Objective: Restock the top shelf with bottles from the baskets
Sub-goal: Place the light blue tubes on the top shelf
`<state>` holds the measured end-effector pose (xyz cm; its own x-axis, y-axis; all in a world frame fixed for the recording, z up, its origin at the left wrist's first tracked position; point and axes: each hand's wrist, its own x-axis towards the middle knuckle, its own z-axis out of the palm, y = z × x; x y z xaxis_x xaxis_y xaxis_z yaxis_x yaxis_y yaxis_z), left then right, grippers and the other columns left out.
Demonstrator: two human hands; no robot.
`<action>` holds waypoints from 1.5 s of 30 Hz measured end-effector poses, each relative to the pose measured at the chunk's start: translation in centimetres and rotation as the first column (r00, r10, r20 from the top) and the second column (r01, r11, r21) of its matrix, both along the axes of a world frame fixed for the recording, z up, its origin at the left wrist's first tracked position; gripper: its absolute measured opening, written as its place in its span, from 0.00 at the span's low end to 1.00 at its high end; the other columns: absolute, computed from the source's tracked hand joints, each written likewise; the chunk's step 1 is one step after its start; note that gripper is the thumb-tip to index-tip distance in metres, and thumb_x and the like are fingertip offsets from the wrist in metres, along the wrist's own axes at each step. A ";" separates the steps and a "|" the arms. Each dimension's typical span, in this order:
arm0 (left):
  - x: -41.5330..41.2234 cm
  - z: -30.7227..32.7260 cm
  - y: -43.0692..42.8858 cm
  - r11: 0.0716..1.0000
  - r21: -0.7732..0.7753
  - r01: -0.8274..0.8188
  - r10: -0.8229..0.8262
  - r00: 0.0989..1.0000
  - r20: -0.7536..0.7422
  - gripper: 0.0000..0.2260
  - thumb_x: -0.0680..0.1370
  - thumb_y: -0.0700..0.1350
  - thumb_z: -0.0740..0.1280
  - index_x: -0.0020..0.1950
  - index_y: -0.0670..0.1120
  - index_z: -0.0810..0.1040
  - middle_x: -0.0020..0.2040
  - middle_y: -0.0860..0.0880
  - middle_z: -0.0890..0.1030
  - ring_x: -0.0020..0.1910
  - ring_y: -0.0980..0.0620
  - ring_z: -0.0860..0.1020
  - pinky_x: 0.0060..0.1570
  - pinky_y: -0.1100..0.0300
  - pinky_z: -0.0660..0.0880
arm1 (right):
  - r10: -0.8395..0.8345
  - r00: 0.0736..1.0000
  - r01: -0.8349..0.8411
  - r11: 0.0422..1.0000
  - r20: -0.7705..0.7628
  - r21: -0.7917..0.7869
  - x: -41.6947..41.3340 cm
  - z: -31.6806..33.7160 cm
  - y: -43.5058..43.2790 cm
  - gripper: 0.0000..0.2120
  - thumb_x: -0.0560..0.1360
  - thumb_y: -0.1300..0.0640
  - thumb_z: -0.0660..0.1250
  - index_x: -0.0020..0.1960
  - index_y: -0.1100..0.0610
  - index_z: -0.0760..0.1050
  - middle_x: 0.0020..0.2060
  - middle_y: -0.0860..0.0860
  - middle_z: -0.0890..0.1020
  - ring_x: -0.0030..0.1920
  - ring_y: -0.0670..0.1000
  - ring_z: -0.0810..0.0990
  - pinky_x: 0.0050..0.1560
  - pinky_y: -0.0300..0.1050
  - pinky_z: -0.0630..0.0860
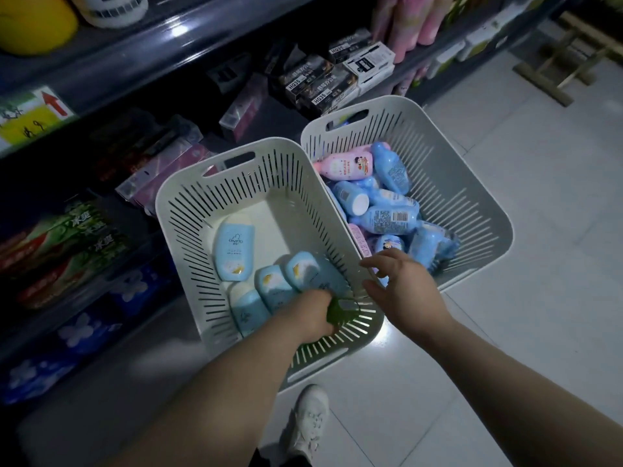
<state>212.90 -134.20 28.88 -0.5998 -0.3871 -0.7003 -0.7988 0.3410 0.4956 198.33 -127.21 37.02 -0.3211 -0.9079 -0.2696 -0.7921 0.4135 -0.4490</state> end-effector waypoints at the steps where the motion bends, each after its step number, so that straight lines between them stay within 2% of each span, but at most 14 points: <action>1: 0.3 -0.2 -0.2 0.999 0.020 -0.028 0.028 1.000 -0.008 0.18 0.73 0.45 0.71 0.62 0.47 0.73 0.56 0.48 0.78 0.55 0.48 0.77 0.57 0.53 0.74 | 0.017 1.000 -0.017 1.000 -0.020 -0.001 0.1 -0.1 -0.1 0.14 0.74 0.59 0.69 0.59 0.54 0.80 0.54 0.52 0.79 0.51 0.54 0.79 0.49 0.47 0.77; 5: 2.5 1.1 -2.7 0.989 -0.038 -0.146 0.146 0.989 -0.007 0.21 0.72 0.46 0.72 0.63 0.49 0.71 0.51 0.51 0.78 0.52 0.50 0.77 0.51 0.56 0.74 | 0.102 0.995 -0.103 0.995 -0.017 -0.009 1.1 -0.9 -1.3 0.12 0.73 0.61 0.68 0.56 0.56 0.82 0.50 0.54 0.78 0.47 0.57 0.79 0.46 0.51 0.78; 9: 5.3 4.1 -6.8 0.957 -0.151 -0.250 0.249 0.968 -0.022 0.20 0.69 0.45 0.74 0.58 0.49 0.71 0.49 0.51 0.79 0.48 0.49 0.77 0.44 0.58 0.73 | 0.154 0.988 -0.154 0.980 0.011 0.123 2.9 -3.2 -3.6 0.18 0.74 0.64 0.64 0.63 0.58 0.76 0.58 0.55 0.77 0.55 0.58 0.78 0.54 0.49 0.76; 13: 7.1 5.6 -10.3 0.926 -0.248 -0.283 0.265 0.959 -0.105 0.26 0.67 0.44 0.74 0.64 0.48 0.72 0.54 0.47 0.79 0.51 0.47 0.78 0.50 0.57 0.75 | 0.119 0.991 -0.131 0.928 0.056 0.349 4.6 -6.3 -6.2 0.22 0.76 0.65 0.62 0.69 0.62 0.67 0.65 0.59 0.73 0.63 0.59 0.75 0.62 0.45 0.70; 15: 7.6 5.7 -11.3 0.908 -0.261 -0.327 0.293 0.943 -0.162 0.26 0.66 0.44 0.74 0.63 0.49 0.74 0.54 0.46 0.79 0.52 0.46 0.78 0.54 0.55 0.75 | 0.136 0.990 -0.140 0.890 0.040 0.434 5.2 -8.3 -7.0 0.24 0.78 0.62 0.60 0.73 0.64 0.60 0.69 0.62 0.69 0.68 0.59 0.70 0.67 0.47 0.66; 17: 8.0 5.6 -11.8 0.882 -0.260 -0.393 0.342 0.914 -0.220 0.25 0.67 0.44 0.74 0.63 0.50 0.74 0.53 0.47 0.79 0.52 0.47 0.78 0.55 0.55 0.75 | 0.186 0.982 -0.157 0.858 -0.010 0.489 5.6 -10.0 -7.4 0.22 0.80 0.59 0.57 0.72 0.63 0.61 0.68 0.63 0.69 0.67 0.62 0.69 0.65 0.52 0.67; 19: 8.3 5.4 -12.0 0.861 -0.255 -0.440 0.370 0.886 -0.281 0.24 0.68 0.43 0.73 0.64 0.51 0.74 0.54 0.47 0.78 0.52 0.47 0.77 0.56 0.56 0.74 | 0.176 0.984 -0.140 0.853 -0.023 0.503 5.8 -11.1 -7.7 0.19 0.79 0.61 0.59 0.69 0.61 0.65 0.62 0.63 0.74 0.61 0.63 0.74 0.56 0.54 0.71; 23: 8.8 5.7 -12.1 0.844 -0.269 -0.463 0.357 0.862 -0.360 0.24 0.71 0.47 0.73 0.66 0.51 0.73 0.55 0.48 0.79 0.54 0.49 0.78 0.58 0.53 0.75 | 0.027 1.000 -0.023 0.887 -0.002 0.461 6.1 -13.0 -8.0 0.31 0.72 0.54 0.70 0.70 0.64 0.63 0.63 0.59 0.74 0.64 0.58 0.74 0.66 0.49 0.68; 28: 9.2 7.5 -12.5 0.811 -0.358 -0.463 0.355 0.875 -0.328 0.19 0.72 0.50 0.71 0.61 0.48 0.74 0.46 0.48 0.81 0.46 0.46 0.79 0.51 0.52 0.77 | -0.084 0.992 0.027 0.873 0.095 0.487 6.4 -12.1 -7.4 0.36 0.69 0.53 0.75 0.69 0.63 0.62 0.62 0.59 0.76 0.62 0.58 0.76 0.59 0.45 0.71; 33: 9.5 10.6 -13.1 0.750 -0.298 -0.590 0.506 0.803 -0.315 0.20 0.71 0.48 0.71 0.60 0.45 0.71 0.48 0.47 0.79 0.46 0.47 0.77 0.48 0.57 0.74 | -0.031 0.997 -0.003 0.887 0.065 0.461 5.3 -6.8 -9.1 0.35 0.70 0.50 0.74 0.67 0.64 0.61 0.61 0.59 0.76 0.61 0.58 0.77 0.56 0.46 0.73; 36: 10.2 14.0 -13.2 0.705 -0.107 -0.701 0.602 0.671 -0.433 0.17 0.71 0.46 0.71 0.57 0.52 0.71 0.48 0.50 0.82 0.46 0.49 0.81 0.53 0.51 0.78 | -0.051 0.995 0.009 0.908 0.090 0.418 3.8 -1.1 -10.8 0.38 0.68 0.47 0.75 0.69 0.64 0.61 0.62 0.58 0.75 0.61 0.58 0.76 0.55 0.46 0.73; 38: 10.6 17.3 -12.7 0.664 0.042 -0.746 0.665 0.564 -0.488 0.16 0.73 0.43 0.71 0.57 0.56 0.71 0.51 0.51 0.81 0.48 0.48 0.82 0.48 0.46 0.80 | -0.042 0.993 -0.001 0.934 0.113 0.358 2.9 3.5 -11.6 0.38 0.66 0.47 0.76 0.66 0.62 0.63 0.58 0.56 0.76 0.59 0.58 0.76 0.54 0.46 0.74; 40: 10.9 21.1 -11.9 0.630 0.202 -0.750 0.714 0.457 -0.531 0.17 0.75 0.38 0.70 0.59 0.54 0.72 0.54 0.50 0.79 0.51 0.46 0.81 0.40 0.47 0.82 | -0.009 0.991 -0.028 0.960 0.131 0.279 2.4 8.4 -12.3 0.35 0.65 0.47 0.77 0.63 0.61 0.65 0.53 0.54 0.75 0.55 0.55 0.77 0.50 0.45 0.73; 45: 12.0 30.8 -10.4 0.604 0.196 -0.773 0.643 0.327 -0.693 0.21 0.71 0.30 0.71 0.55 0.54 0.78 0.49 0.52 0.82 0.50 0.44 0.82 0.52 0.44 0.79 | 0.131 0.991 -0.130 0.979 0.000 0.159 2.4 21.2 -13.3 0.32 0.67 0.46 0.76 0.62 0.59 0.66 0.54 0.54 0.77 0.48 0.55 0.74 0.44 0.42 0.66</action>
<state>224.92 -144.65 59.66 -0.2779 -0.9493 -0.1467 -0.2547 -0.0744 0.9642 200.69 -140.54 58.23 -0.2063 -0.8882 -0.4105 -0.8483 0.3714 -0.3773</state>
